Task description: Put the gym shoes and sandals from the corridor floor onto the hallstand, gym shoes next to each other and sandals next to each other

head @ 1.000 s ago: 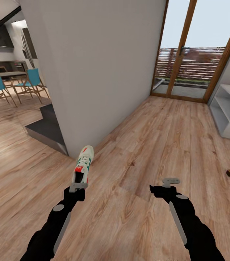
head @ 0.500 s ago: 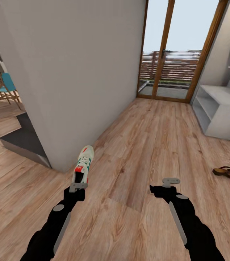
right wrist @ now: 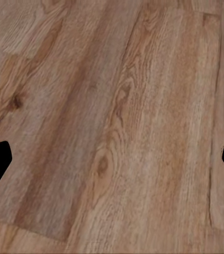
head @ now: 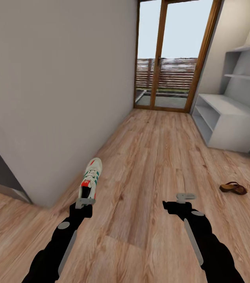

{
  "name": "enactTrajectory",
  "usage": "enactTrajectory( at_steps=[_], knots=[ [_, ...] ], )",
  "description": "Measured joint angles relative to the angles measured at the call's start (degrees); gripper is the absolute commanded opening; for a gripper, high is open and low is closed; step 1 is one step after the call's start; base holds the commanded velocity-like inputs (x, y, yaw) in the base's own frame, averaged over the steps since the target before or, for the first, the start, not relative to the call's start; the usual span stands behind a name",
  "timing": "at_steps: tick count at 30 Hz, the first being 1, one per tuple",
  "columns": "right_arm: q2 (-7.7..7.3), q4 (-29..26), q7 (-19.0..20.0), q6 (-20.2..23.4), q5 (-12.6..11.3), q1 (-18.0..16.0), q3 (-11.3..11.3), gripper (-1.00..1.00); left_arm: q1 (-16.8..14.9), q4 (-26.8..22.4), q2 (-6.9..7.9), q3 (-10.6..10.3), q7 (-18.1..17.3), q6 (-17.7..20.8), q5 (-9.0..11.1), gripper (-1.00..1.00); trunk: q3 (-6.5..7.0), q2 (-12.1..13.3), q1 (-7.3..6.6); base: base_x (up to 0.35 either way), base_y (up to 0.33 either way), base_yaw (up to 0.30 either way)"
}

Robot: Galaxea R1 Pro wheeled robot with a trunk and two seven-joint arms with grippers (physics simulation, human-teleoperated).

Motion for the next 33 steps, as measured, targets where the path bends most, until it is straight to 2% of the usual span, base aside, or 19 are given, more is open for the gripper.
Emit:
enactTrajectory(
  at_steps=[19, 33],
  knots=[
    [0.00, 0.0, 0.0, 0.0, 0.0, 0.0, 0.0, 1.00, 0.0, 0.0, 0.00, -0.1, -0.1, 0.0, 0.0, -1.00, 1.08, 0.0, 0.00, 0.345, 0.000, -0.232],
    [0.00, 0.0, 0.0, 0.0, 0.1, 0.0, 0.1, 1.00, 0.0, 0.0, 0.00, -0.1, -0.1, 0.0, 0.0, -1.00, 1.16, 0.0, 0.00, 0.346, 0.000, -0.060]
  ],
)
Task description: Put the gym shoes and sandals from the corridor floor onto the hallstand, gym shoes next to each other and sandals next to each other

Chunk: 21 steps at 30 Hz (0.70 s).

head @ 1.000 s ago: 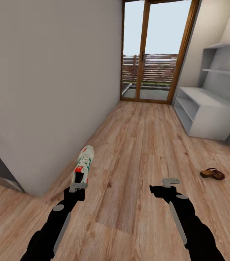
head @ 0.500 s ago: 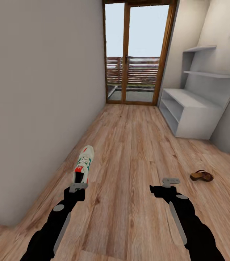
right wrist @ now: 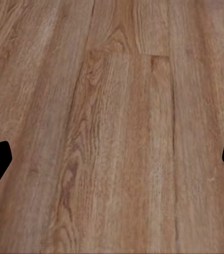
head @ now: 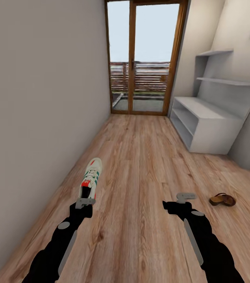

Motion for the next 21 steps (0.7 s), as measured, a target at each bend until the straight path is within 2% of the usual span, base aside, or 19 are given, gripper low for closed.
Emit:
enactTrajectory(
  at_steps=[21],
  knots=[
    [0.00, 0.0, 0.0, 0.0, 0.0, 0.0, -0.1, 1.00, 0.0, 0.0, 0.00, 0.0, 0.0, 0.0, 0.0, -1.00, 0.79, 0.0, 0.00, 0.346, 0.000, -0.247]
  ],
)
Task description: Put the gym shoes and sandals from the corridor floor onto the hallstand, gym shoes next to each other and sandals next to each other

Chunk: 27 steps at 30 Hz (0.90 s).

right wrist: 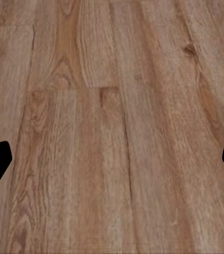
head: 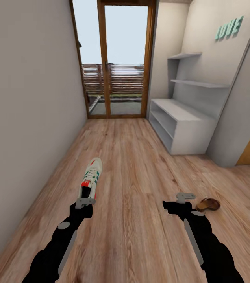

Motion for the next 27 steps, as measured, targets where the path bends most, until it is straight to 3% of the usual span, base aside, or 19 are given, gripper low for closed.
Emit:
enactTrajectory(
  at_steps=[11, 27],
  knots=[
    [0.00, 0.0, 0.0, 0.0, 0.0, 0.0, 0.1, 1.00, 0.0, 0.0, 0.00, 0.0, 0.0, 0.0, 0.1, -1.00, 0.84, 0.0, 0.00, 0.346, 0.000, -0.123],
    [0.00, 0.0, 0.0, 0.0, 0.0, 0.0, 0.0, 1.00, 0.0, 0.0, 0.00, 0.0, 0.0, 0.0, 0.0, -1.00, 1.01, 0.0, 0.00, 0.344, 0.066, -0.009]
  ],
)
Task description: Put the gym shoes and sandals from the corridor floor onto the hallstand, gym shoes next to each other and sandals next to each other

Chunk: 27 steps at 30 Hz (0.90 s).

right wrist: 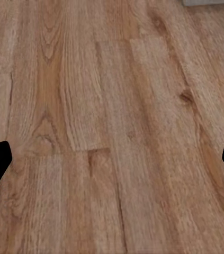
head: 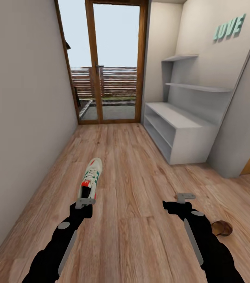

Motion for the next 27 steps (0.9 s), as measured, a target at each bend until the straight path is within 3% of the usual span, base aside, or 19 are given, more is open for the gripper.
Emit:
enactTrajectory(
  at_steps=[21, 27],
  knots=[
    [-0.01, 0.1, 0.0, -0.1, 0.0, 0.0, 0.0, 1.00, 0.0, 0.0, 0.00, 0.0, 0.0, 0.0, 0.0, -1.00, 0.00, 0.0, 0.00, 0.334, 0.173, -0.001],
    [0.00, 0.0, 0.1, -0.1, -0.1, 0.0, -0.1, 1.00, 0.0, 0.0, 0.00, 0.0, 0.0, 0.0, 0.0, -1.00, 0.00, 0.0, 0.00, 0.333, 0.174, -0.229]
  ],
)
